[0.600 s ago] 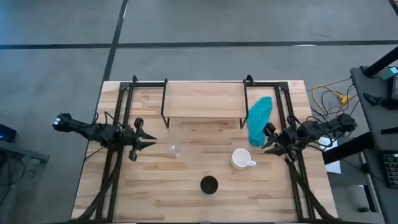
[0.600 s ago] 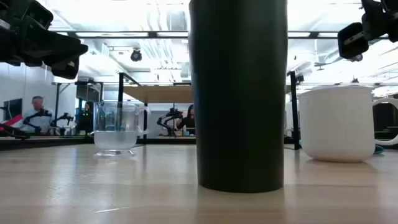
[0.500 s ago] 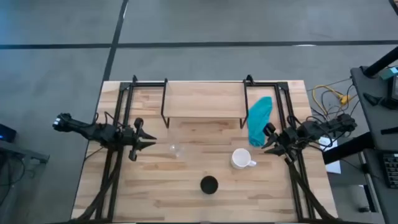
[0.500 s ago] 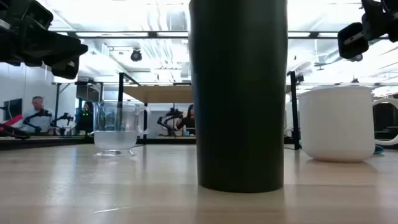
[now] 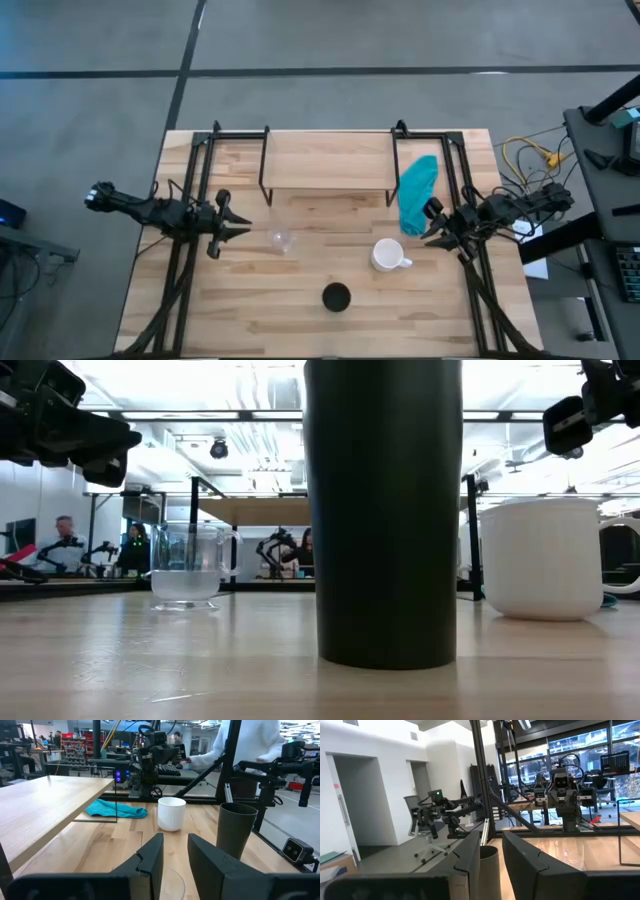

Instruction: Stack small to large cups/mugs on shelf

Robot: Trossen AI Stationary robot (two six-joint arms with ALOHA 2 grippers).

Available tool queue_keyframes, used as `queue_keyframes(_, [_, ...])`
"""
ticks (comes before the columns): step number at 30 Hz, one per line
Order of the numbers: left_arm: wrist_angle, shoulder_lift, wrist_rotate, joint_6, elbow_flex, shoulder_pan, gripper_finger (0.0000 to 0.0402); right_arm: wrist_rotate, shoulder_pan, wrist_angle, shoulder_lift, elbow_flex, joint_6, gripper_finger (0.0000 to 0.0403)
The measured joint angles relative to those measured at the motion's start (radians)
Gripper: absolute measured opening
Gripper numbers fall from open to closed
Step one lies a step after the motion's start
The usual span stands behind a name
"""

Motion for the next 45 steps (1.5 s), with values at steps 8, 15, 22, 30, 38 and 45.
queue_keyframes(8, [0.000, 0.000, 0.000, 0.000, 0.000, 0.000, 0.0075, 0.000, 0.000, 0.000, 0.000, 0.000, 0.000, 0.0079])
queue_keyframes(15, [0.000, 0.000, 0.000, 0.000, 0.000, 0.000, 0.0075, 0.000, 0.000, 0.000, 0.000, 0.000, 0.000, 0.0079])
queue_keyframes(22, [0.000, 0.000, 0.000, 0.000, 0.000, 0.000, 0.0075, 0.000, 0.000, 0.000, 0.000, 0.000, 0.000, 0.0079])
queue_keyframes(30, [0.000, 0.000, 0.000, 0.000, 0.000, 0.000, 0.0075, 0.000, 0.000, 0.000, 0.000, 0.000, 0.000, 0.0079])
queue_keyframes(38, [0.000, 0.000, 0.000, 0.000, 0.000, 0.000, 0.0075, 0.001, 0.000, 0.000, 0.000, 0.000, 0.000, 0.0079])
queue_keyframes(45, [-0.004, 0.000, -0.010, 0.098, 0.000, 0.000, 0.0075, 0.236, -0.001, 0.000, 0.000, 0.000, 0.069, 0.0079])
